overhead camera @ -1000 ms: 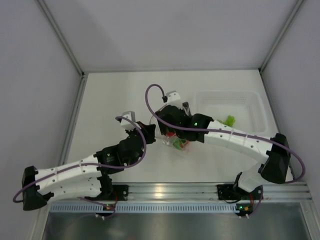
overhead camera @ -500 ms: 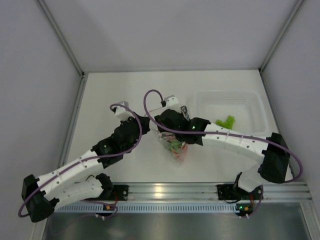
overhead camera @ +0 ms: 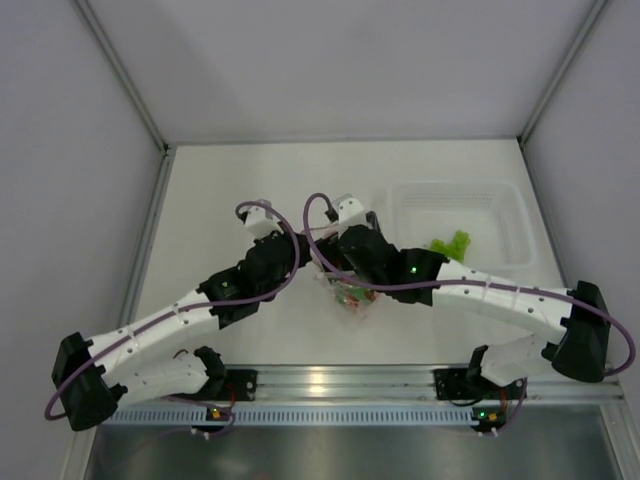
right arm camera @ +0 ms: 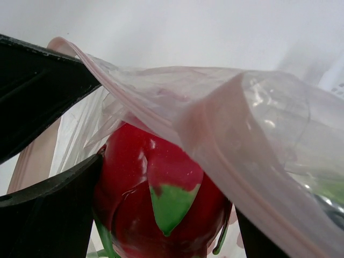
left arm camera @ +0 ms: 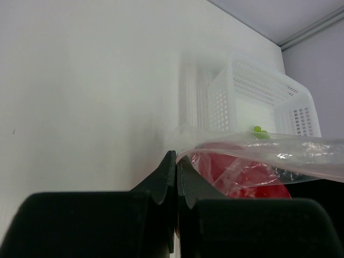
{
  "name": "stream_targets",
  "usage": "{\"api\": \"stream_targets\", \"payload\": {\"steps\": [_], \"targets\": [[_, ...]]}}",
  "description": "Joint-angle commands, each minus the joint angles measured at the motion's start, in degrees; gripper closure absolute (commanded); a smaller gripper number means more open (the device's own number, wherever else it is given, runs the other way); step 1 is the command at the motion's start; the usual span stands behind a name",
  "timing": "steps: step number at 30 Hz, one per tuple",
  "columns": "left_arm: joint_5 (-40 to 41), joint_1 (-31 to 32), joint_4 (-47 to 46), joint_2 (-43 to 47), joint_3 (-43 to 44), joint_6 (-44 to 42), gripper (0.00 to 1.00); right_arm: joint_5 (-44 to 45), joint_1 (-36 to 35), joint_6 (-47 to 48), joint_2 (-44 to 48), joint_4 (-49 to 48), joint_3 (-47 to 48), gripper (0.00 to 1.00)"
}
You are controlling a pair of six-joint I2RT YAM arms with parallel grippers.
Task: Open the zip-top bag and remove the fake food
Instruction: Pick up the fake fruit from the zipper food storage bag.
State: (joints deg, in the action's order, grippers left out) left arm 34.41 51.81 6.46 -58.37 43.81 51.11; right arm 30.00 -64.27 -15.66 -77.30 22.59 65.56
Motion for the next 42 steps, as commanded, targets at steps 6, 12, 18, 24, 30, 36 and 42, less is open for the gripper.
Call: {"api": "stream_targets", "payload": {"steps": [6, 12, 18, 24, 30, 36, 42], "targets": [[14.19, -3.65, 9.54, -0.52, -0.3, -1.28, 1.0, -10.55, -2.35, 6.16, 12.69, -8.96, -1.57, 1.0], [12.97, -4.18, 10.15, 0.97, -2.23, -0.4, 1.0, -8.32, -2.26, 5.56, 14.63, -10.72, -1.75, 1.0], [5.51, -4.0, 7.61, 5.63, -5.05, 1.62, 1.0, 5.83, -2.26, -0.07, 11.3, -8.88, 2.11, 1.0], [-1.18, -2.25, 1.98, 10.73, -7.69, 1.8, 1.0, 14.1, -2.26, -0.07, 3.56, -7.91, 7.74, 1.0], [3.46, 6.0, 1.8, 9.5, -8.57, 3.73, 1.0, 22.62, -1.38, -7.01, 1.8, -6.25, 9.58, 1.0], [8.03, 13.56, -0.39, 8.71, -8.92, 4.96, 1.0, 29.67, -1.21, -8.86, -0.75, -5.01, 11.43, 1.0], [12.07, 18.84, -3.29, 3.88, -7.6, 5.58, 1.0, 29.94, -0.68, -12.46, -0.75, -8.34, 9.94, 1.0]]}}
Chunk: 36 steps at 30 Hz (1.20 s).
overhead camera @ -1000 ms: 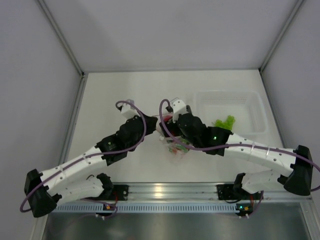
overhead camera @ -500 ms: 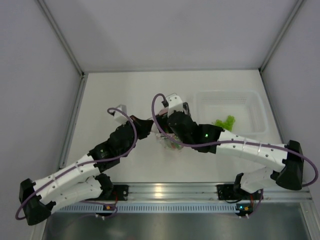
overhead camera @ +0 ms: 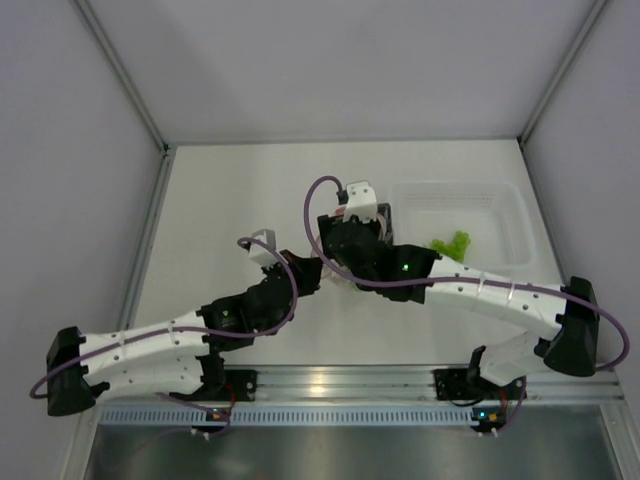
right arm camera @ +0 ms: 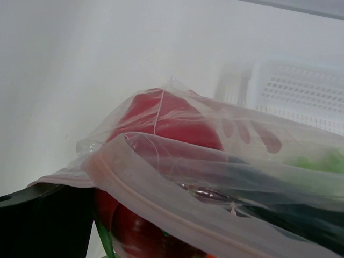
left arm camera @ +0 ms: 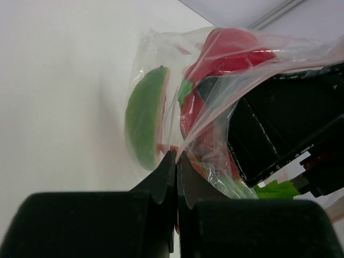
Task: Open the zip-top bag and remove the fake food
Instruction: Pick up the fake fruit from the zipper food storage bag.
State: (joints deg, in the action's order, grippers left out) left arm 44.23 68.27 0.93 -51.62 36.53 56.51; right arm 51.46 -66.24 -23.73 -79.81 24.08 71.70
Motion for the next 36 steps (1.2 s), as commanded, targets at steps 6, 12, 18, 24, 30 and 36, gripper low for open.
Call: {"api": "stream_targets", "payload": {"steps": [6, 12, 18, 24, 30, 36], "targets": [[11.22, 8.63, 1.88, -10.43, 3.54, 2.29, 1.0, 7.34, 1.2, -7.74, -2.44, -7.65, 7.22, 1.0], [14.22, 10.04, 1.97, -11.76, 4.51, 5.45, 1.0, 7.51, 1.2, -10.02, -5.79, -5.53, 7.93, 1.0], [15.98, 10.04, 2.06, -7.8, 3.72, 4.05, 1.0, 8.48, 1.2, -13.18, -4.48, -9.91, 1.17, 1.0], [13.61, 10.04, 1.71, -5.78, 4.51, 2.64, 1.0, 11.55, 0.94, -14.05, -7.72, -14.85, -2.09, 1.0], [9.04, 10.04, -3.01, -6.57, 4.25, -2.45, 1.0, 11.03, 1.37, -20.21, -11.24, -14.76, 0.54, 1.0], [6.49, 10.04, -9.78, -7.09, 0.39, -4.38, 1.0, 10.06, 1.64, -25.93, -11.86, -10.1, 6.08, 1.0]]}}
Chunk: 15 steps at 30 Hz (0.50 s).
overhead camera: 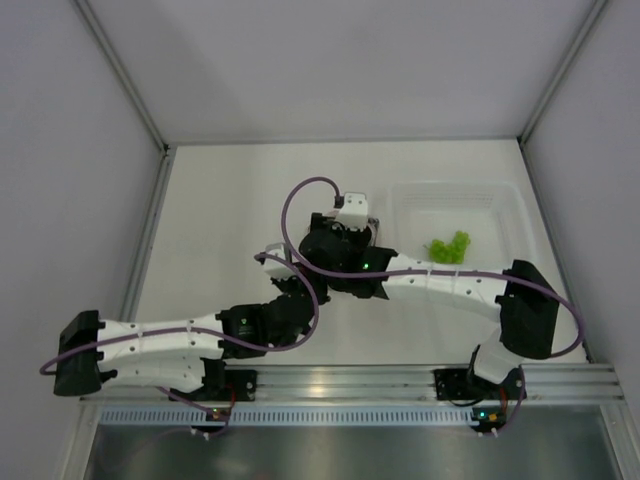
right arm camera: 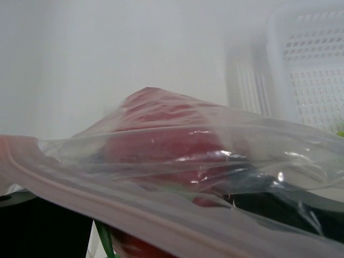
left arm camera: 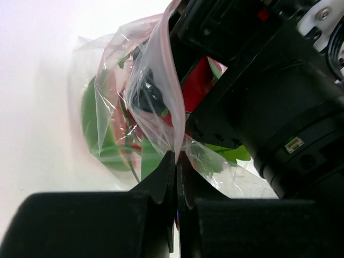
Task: Open the zip-top bag and remove the fake food
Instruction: Pick up the fake fruit from the zipper food storage bag.
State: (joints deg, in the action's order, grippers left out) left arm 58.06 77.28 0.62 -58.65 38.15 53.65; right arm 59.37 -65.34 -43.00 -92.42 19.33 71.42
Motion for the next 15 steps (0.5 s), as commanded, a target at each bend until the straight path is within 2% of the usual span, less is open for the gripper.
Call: {"api": "stream_targets", "payload": {"steps": [1, 8, 15], "targets": [[-8.39, 1.04, -10.63, -0.23, -1.67, -1.88, 1.0, 1.8, 0.83, -6.65, 0.84, -5.79, 6.45, 1.0], [-7.27, 1.04, -12.58, -3.04, -2.73, -1.79, 1.0, -1.28, 1.09, -13.15, 3.03, -0.88, 7.95, 1.0], [-3.14, 2.09, -12.49, -4.19, -5.36, -0.74, 1.0, 0.39, 1.09, -13.78, 9.27, -0.08, 6.46, 1.0]]}}
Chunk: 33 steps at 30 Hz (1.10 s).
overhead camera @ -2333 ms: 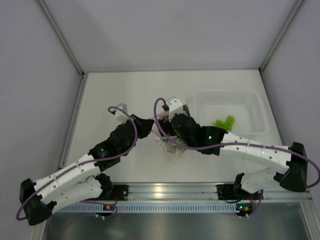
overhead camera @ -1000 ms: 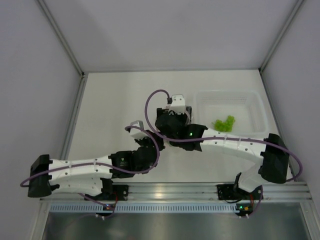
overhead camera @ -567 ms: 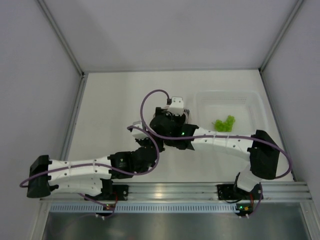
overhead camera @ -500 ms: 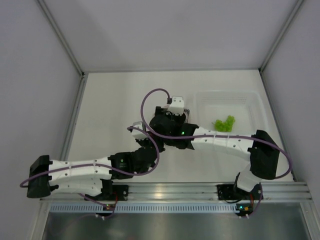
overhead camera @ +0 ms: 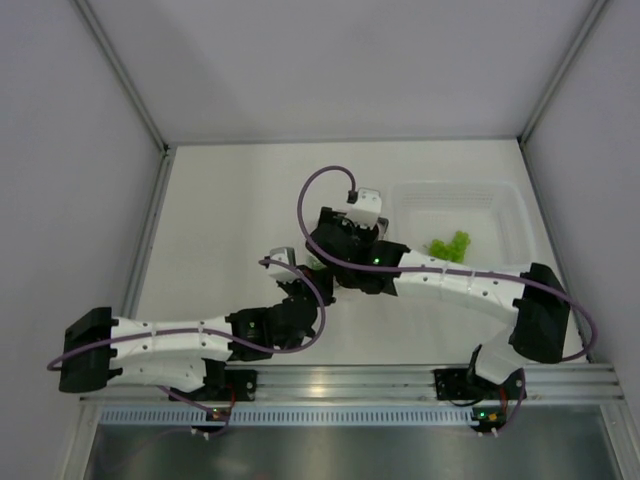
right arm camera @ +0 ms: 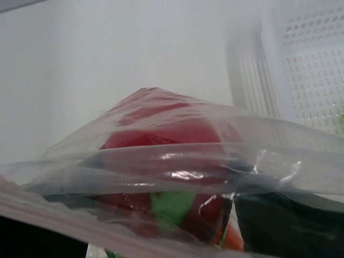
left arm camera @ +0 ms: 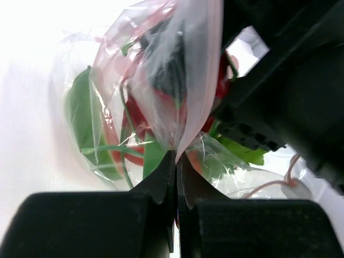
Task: Open the zip-top bag and remove the fake food
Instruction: Pick up the fake fruit from the zipper food storage bag.
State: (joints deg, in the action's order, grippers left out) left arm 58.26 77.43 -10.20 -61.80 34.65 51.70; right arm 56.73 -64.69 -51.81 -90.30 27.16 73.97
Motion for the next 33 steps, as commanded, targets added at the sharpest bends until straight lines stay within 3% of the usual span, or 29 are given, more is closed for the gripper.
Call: {"api": "stream_targets", "payload": {"steps": [1, 8, 13, 18, 23, 28, 33], "targets": [[-2.98, 1.94, -1.49, -0.95, -2.65, 1.38, 1.0, 2.95, 0.44, -4.27, 7.59, -8.26, 3.64, 1.0], [0.62, 1.85, 2.27, 0.36, -2.93, 3.84, 1.0, -0.39, 0.79, 0.73, 12.07, -11.06, 0.13, 1.0], [4.58, -0.34, 16.78, 1.07, -0.55, 13.07, 1.0, -1.62, 0.7, 1.89, 15.85, -12.74, -3.66, 1.0], [3.97, -3.06, 16.96, 3.09, -2.83, 15.44, 1.0, -2.23, 0.79, 3.2, 18.67, -12.82, -6.64, 1.0], [2.56, -3.69, 16.88, -0.59, -1.44, 16.06, 1.0, -11.63, 1.31, 10.58, 20.87, -24.67, -11.13, 1.0], [0.55, -5.0, 16.96, -2.1, -0.82, 15.89, 1.0, -23.74, 2.11, 13.84, 21.13, -25.49, -10.43, 1.0], [-3.67, -11.14, 16.96, -0.61, -1.78, 14.66, 1.0, -35.44, 2.81, 20.24, 22.89, -28.28, -11.48, 1.0]]}}
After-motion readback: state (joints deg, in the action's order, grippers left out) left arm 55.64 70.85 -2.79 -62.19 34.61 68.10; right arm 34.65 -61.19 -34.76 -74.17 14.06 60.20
